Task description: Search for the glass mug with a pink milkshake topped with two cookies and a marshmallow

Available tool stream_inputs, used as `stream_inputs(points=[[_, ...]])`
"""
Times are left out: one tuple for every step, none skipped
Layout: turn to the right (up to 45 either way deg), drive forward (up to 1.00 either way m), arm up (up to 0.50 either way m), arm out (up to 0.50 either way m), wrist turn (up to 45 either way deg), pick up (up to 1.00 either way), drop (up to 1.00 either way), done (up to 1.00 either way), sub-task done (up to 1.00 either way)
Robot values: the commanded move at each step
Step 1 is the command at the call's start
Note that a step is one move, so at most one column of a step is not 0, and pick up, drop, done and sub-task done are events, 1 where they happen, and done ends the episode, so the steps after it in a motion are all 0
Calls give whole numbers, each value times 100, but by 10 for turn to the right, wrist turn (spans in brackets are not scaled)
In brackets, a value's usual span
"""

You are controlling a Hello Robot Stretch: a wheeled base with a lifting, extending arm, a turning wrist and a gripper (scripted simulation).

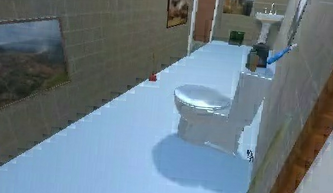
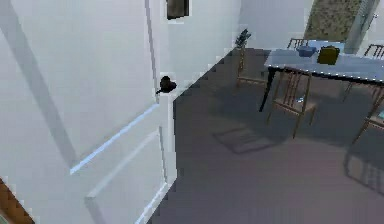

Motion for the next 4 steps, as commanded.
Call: stream_inputs(points=[[0, 55, 0, 0, 0, 0, 0, 0, 0], [-120, 0, 0, 0, 0, 0, 0, 0, 0], [0, 100, 0, 0, 0, 0, 0, 0, 0], [-30, 0, 0, 0, 0, 0, 0, 0, 0]])
